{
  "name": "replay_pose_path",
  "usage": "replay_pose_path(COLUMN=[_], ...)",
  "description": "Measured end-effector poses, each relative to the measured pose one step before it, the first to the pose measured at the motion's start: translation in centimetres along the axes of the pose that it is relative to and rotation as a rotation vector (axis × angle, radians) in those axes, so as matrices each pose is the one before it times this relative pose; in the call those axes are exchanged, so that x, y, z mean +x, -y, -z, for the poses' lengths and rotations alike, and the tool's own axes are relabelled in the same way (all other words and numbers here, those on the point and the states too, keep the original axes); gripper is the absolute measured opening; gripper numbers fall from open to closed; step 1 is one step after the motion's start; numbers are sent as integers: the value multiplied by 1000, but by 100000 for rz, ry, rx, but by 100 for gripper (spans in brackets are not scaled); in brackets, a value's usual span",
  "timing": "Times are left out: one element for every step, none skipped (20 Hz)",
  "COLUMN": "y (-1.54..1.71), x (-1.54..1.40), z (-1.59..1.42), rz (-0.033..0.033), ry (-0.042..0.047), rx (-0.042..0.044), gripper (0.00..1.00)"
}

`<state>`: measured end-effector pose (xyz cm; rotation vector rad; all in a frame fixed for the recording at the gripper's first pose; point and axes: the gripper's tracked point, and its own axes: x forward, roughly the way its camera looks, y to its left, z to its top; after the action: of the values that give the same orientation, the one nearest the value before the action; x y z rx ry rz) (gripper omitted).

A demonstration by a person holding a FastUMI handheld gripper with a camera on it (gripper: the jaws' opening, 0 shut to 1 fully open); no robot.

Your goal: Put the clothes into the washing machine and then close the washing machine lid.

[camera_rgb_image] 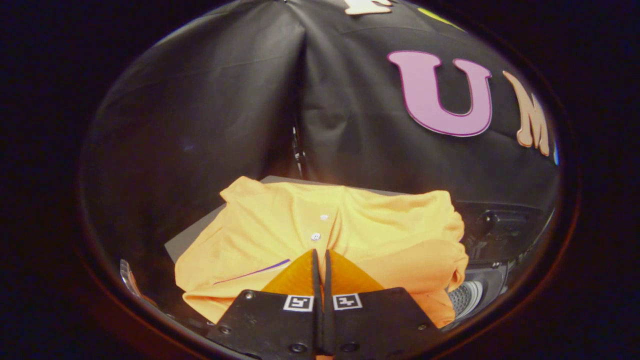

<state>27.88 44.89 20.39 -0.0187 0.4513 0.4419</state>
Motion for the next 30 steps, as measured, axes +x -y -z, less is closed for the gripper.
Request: replay_pose_path(y=[1559,1754,1824,2068,2279,2066,2090,1744,1588,1628,1619,1813,1459,1241,1154,1224,1220,1058,759,435,-214,590,23,-143,73,186,162,106,143,216], x=[-507,-429,-624,-947,-529,-569,-433,-278,-68,-72,-14,-5,64,190,182,429,356,371,358,172,-97,352,-5,-98,-57,-64,-256,-206,-117,-226], z=[-464,-289,-595,-102,-161,-538,-595,-196,-333,-385,-26,-93,-257,-133,-43,173,261,238,536,-72,81,174,62,-93,-146,-190,-160,-188,6,-93], rz=[3462,3258,4037,4533,4785,4450,3906,3115,2678,2842,2841,3351,2793,2455,2716,3151,3147,2913,1548,279,553,347,-453,-479,234,535,135,-147,-53,105], ry=[1827,1400,1823,2118,1811,1701,963,684,888,664,819,841,1353,1014,1017,574,691,450,-283,859,1310,395,94,13,523,686,1104,753,1091,737], rx=[746,431,433,604,281,364,939,1501,1715,1378,397,188,325,839,-55,-623,-1226,-625,-69,958,1266,1226,802,214,-282,-656,-633,-495,-246,-29], gripper=[0,0,0,0,0,0,0,0,0,0,0,0,0,0,0,0,0,1,3,5,11,23,35,34,33,33,33,33,33,33])
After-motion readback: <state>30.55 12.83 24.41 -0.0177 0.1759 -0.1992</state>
